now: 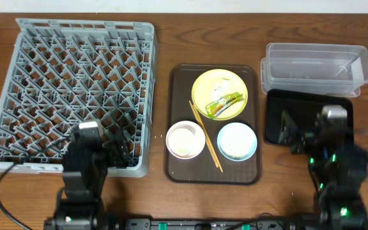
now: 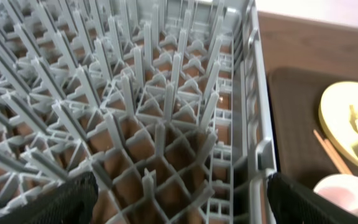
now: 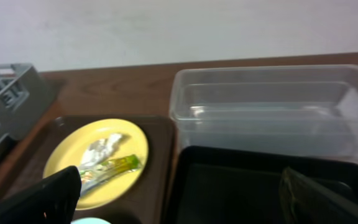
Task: Sort waste into correct bins and load items into the dishwasher
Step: 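Move the right gripper toward the yellow plate on the tray, then grasp the snack bar wrapper on the yellow plate with the right gripper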
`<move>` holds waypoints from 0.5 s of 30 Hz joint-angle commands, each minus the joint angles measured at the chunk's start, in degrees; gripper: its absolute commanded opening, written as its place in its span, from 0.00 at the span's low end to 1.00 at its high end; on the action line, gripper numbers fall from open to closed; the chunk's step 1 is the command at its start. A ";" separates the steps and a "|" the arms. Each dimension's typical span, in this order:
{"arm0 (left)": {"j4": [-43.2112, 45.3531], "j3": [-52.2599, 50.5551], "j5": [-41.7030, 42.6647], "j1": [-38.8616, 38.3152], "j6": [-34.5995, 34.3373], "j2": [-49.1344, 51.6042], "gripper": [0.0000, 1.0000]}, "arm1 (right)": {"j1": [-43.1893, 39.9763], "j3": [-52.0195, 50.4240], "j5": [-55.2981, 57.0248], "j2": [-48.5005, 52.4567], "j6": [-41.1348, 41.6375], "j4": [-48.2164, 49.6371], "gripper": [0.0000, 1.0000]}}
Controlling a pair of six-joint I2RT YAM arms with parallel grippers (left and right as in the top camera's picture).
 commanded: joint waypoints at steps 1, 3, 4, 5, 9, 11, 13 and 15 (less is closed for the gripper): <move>-5.05 7.78 -0.17 0.26 -0.57 5.88 0.88 | 0.13 8.98 -6.25 11.02 0.85 -3.63 0.99; -9.16 11.32 0.00 0.26 -0.57 8.98 0.88 | 0.13 13.70 -8.59 16.35 0.81 -6.71 0.99; -11.34 13.00 0.00 0.26 -0.57 10.47 0.88 | 0.13 16.85 -10.19 19.67 0.04 -9.25 0.99; -13.53 14.69 0.00 0.26 -0.57 11.89 0.88 | 0.17 19.06 -11.26 21.84 -1.11 -11.19 0.99; -20.52 21.33 1.84 0.26 -0.55 16.87 0.88 | 1.22 30.99 -11.87 33.27 -10.05 -22.01 0.99; -20.61 21.88 2.38 0.26 -0.55 17.53 0.88 | 1.33 32.76 -15.08 35.74 -8.13 -20.79 0.99; -20.61 21.88 2.36 0.26 -0.55 17.53 0.89 | 1.31 32.96 -20.06 36.89 -5.62 -19.71 0.99; -20.65 21.88 2.32 0.26 -0.50 17.49 0.88 | 1.51 32.83 -24.11 37.99 -2.45 -15.96 0.99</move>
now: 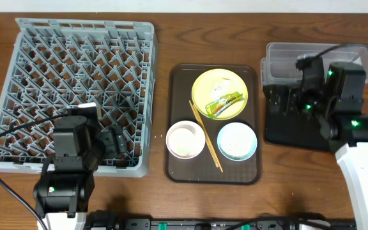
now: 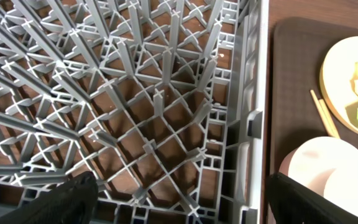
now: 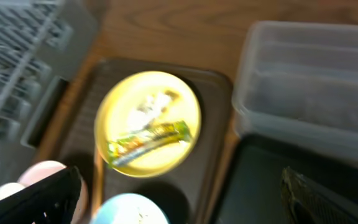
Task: Sort waste into correct bins and load items into the dishwasher
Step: 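Grasp the snack bar wrapper on the yellow plate with the right gripper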
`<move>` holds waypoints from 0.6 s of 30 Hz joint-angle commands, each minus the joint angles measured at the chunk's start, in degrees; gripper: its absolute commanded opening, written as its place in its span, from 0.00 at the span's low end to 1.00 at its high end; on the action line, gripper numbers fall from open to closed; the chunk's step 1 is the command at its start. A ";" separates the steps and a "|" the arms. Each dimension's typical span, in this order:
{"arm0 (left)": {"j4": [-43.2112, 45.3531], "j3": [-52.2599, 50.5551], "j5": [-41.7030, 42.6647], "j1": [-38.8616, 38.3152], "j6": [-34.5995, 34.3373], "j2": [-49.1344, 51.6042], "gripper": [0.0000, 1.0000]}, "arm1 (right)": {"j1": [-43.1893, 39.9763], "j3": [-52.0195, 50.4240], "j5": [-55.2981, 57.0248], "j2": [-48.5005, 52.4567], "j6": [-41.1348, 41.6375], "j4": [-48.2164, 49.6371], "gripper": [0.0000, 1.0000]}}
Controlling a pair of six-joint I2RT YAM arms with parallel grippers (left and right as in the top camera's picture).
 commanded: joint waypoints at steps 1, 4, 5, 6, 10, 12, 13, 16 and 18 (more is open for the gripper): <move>-0.50 1.20 0.79 0.26 -0.50 0.00 0.88 | 1.05 1.29 -10.71 2.05 4.28 4.48 0.99; -0.28 1.18 0.79 0.26 -0.50 0.00 0.88 | 4.00 1.31 -6.80 3.67 7.41 7.89 0.99; -0.24 1.20 0.79 0.26 -0.50 0.02 0.88 | 5.42 1.31 -4.31 4.13 8.24 8.31 0.99; -0.24 1.18 0.79 0.26 -0.50 0.02 0.88 | 6.84 1.33 -1.73 4.50 8.92 8.50 0.99; -0.26 1.20 0.79 0.26 -0.50 0.02 0.88 | 13.73 2.25 8.26 6.69 11.98 8.41 0.99; -0.26 1.20 0.79 0.26 -0.50 0.00 0.88 | 16.90 3.82 14.05 8.57 15.02 7.06 0.99; -0.26 1.20 0.79 0.26 -0.50 0.02 0.88 | 18.08 4.74 16.20 9.60 16.35 6.05 0.99; -0.28 1.18 0.79 0.26 -0.50 0.02 0.88 | 20.90 7.61 21.00 14.05 20.85 3.26 0.99; -0.31 1.18 0.79 0.26 -0.50 0.02 0.88 | 22.32 8.76 22.53 17.86 25.00 2.99 0.99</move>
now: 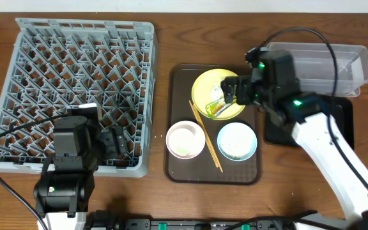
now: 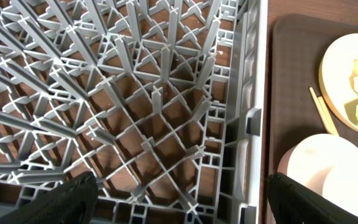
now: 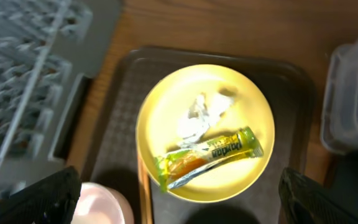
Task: Sort waste into correct bins and load items into the dishwasher
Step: 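Grasp the snack bar wrapper on the yellow plate with the right gripper, then carry the snack bar to the clear bin and release it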
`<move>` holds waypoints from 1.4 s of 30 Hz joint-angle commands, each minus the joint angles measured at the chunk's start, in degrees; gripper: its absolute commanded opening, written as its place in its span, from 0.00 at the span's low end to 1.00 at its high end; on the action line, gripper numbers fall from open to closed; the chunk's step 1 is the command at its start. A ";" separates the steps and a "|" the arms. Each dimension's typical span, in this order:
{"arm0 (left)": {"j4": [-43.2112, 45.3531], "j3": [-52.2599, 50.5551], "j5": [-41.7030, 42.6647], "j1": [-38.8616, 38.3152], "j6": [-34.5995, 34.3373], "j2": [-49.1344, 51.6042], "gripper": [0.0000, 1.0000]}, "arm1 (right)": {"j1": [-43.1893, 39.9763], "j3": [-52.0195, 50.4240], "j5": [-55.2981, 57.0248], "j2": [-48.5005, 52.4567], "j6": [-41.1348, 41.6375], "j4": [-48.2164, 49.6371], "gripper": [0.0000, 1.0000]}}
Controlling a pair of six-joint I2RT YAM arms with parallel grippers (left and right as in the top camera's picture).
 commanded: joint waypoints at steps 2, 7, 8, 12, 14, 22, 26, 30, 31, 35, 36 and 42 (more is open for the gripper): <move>0.09 1.18 0.55 0.26 -0.52 -0.04 0.88 | 2.73 2.58 8.57 7.10 11.19 -0.11 0.99; 0.07 1.18 0.52 0.26 -0.50 -0.04 0.88 | 4.74 2.58 9.38 14.16 16.81 0.50 0.87; 0.07 1.18 0.52 0.26 -0.50 -0.04 0.88 | 4.94 2.58 9.38 15.21 17.53 0.61 0.86; 0.07 1.18 0.52 0.26 -0.50 -0.04 0.88 | 5.99 2.58 9.40 19.63 20.28 1.49 0.84; 0.07 1.16 0.52 0.26 -0.50 -0.04 0.88 | 6.25 2.58 9.44 21.33 21.70 1.60 0.82; 0.07 1.16 0.52 0.26 -0.52 0.00 0.88 | 6.32 2.58 10.64 26.86 25.75 1.66 0.72; 0.04 1.16 0.55 0.26 -0.50 0.00 0.88 | 6.32 2.58 10.62 28.33 26.64 1.86 0.46; 0.07 1.16 0.52 0.26 -0.50 -0.02 0.88 | 6.23 2.69 10.64 27.50 26.58 2.86 0.04; 0.04 1.16 0.55 0.26 -0.50 -0.02 0.88 | 6.10 2.75 10.67 26.93 26.51 2.84 0.01; 0.04 1.16 0.55 0.26 -0.50 -0.02 0.89 | 4.98 3.45 11.78 23.15 24.28 2.86 0.01; 0.04 1.16 0.55 0.26 -0.50 -0.02 0.88 | 4.50 3.69 12.52 21.64 23.52 2.82 0.01; 0.07 1.16 0.52 0.26 -0.50 0.00 0.89 | -0.20 3.91 23.82 11.21 20.33 3.39 0.01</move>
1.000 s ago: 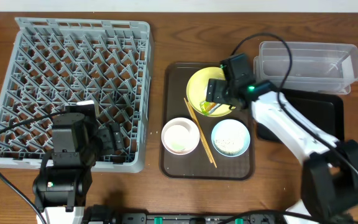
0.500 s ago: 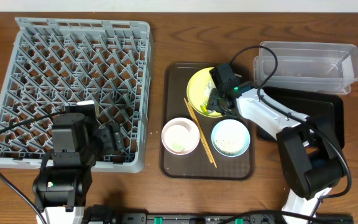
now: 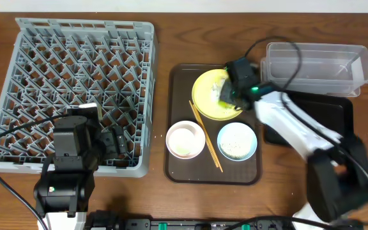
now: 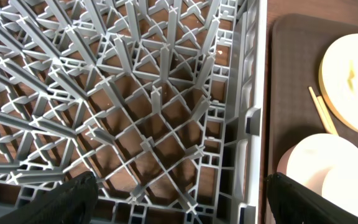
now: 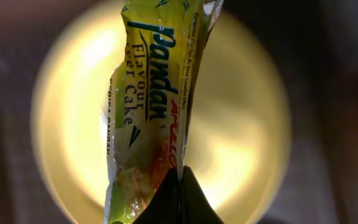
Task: Sort waste into correct bins and load items into the dishwasher
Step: 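Carry the snack bar to the clear bin and release it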
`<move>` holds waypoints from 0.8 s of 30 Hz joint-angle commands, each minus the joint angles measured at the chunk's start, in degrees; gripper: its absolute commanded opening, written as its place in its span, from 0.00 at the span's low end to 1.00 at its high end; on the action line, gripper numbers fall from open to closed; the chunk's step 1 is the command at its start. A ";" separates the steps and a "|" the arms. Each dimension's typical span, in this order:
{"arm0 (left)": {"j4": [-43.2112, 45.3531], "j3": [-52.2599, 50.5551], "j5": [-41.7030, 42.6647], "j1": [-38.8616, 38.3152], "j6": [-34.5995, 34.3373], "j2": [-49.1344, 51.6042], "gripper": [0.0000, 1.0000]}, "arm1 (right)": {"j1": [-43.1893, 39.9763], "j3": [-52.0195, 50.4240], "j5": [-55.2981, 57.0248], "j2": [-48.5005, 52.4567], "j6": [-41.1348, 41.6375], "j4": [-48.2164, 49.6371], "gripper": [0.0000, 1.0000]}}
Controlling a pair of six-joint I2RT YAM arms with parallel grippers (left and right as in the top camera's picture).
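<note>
My right gripper (image 5: 180,185) is shut on one edge of a green pandan cake wrapper (image 5: 151,106), held over the yellow plate (image 5: 241,124). From overhead, the right gripper (image 3: 229,94) covers the plate's (image 3: 204,102) right half and hides the wrapper. On the brown tray (image 3: 213,172) also lie a white bowl (image 3: 185,139), a light blue bowl (image 3: 237,141) and chopsticks (image 3: 206,137). My left gripper (image 3: 110,142) hovers open over the near right corner of the grey dish rack (image 3: 75,70); its fingers (image 4: 73,199) straddle rack cells (image 4: 166,124).
A clear plastic bin (image 3: 318,64) stands at the back right, with a black bin (image 3: 312,121) in front of it; the right arm's white link crosses the black bin. The rack wall (image 4: 253,112) separates the left gripper from the tray (image 4: 291,93).
My right gripper, open above the plate before, is now down at the plate and shut on the green wrapper. The left arm and the dishes have not moved.
Both arms began low at the table's front, the right one near the black bin. The right arm then rose beside the bins, was over the yellow plate with jaws open, and now grips the wrapper. The left gripper rose slightly over the rack corner and stayed.
</note>
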 commanded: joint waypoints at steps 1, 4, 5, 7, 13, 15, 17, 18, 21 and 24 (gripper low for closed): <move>0.04 1.16 0.37 0.26 -0.50 -0.04 0.88 | -4.44 1.90 10.95 -7.52 -3.13 0.96 0.01; 0.04 1.16 0.35 0.26 -0.52 -0.07 0.88 | -8.39 1.90 14.49 -10.05 -4.17 2.84 0.01; 0.04 1.16 0.35 0.26 -0.50 -0.04 0.88 | -9.81 1.90 14.64 -10.38 -4.20 3.61 0.01; 0.04 1.16 0.37 0.26 -0.52 -0.04 0.88 | -12.90 1.90 14.56 -10.43 -4.17 5.29 0.01; 0.02 1.16 0.37 0.26 -0.50 -0.07 0.88 | -19.89 1.90 14.58 -8.50 -4.17 9.11 0.21; 0.02 1.16 0.37 0.26 -0.52 -0.07 0.89 | -21.57 1.90 14.01 -8.24 -4.20 10.23 0.33; 0.02 1.16 0.37 0.26 -0.50 -0.04 0.88 | -22.45 1.90 11.37 -8.28 -5.95 11.56 0.48; 0.02 1.16 0.35 0.26 -0.50 -0.04 0.88 | -22.67 1.90 7.61 -8.44 -9.16 12.96 0.57; 0.04 1.16 0.37 0.26 -0.50 -0.04 0.88 | -21.86 1.90 -4.68 -8.76 -15.52 15.54 0.63; 0.04 1.16 0.37 0.26 -0.50 -0.04 0.88 | -18.73 1.90 -15.58 -8.81 -19.71 15.06 0.63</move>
